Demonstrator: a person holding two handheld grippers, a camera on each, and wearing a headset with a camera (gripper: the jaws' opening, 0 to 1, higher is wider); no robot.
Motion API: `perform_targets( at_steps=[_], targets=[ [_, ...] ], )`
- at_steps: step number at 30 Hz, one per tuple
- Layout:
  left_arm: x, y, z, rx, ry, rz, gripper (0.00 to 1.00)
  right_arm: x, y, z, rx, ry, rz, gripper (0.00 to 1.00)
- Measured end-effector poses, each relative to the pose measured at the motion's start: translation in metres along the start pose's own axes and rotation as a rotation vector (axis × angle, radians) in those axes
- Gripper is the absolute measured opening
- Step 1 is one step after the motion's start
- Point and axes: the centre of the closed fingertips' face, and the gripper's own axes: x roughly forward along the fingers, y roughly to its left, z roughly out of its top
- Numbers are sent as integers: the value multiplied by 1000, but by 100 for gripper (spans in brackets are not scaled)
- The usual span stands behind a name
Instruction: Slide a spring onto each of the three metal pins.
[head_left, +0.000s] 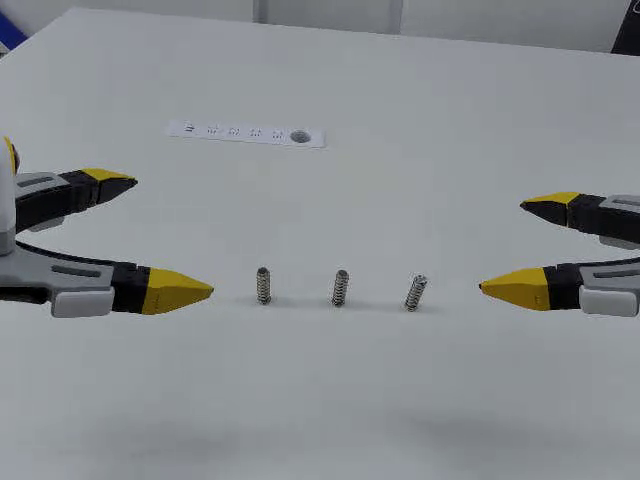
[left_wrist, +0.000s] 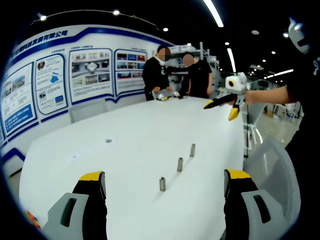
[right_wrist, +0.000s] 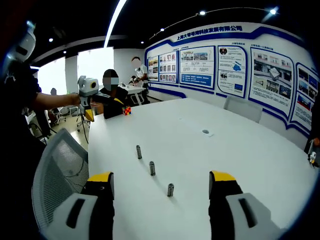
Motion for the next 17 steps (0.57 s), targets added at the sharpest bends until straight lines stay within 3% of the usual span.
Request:
perform_targets(
  at_steps=[17],
  targets=[
    [-4,3,0,-3,-1,5,100,0,-2,0,10,12,-22,82]
  ],
)
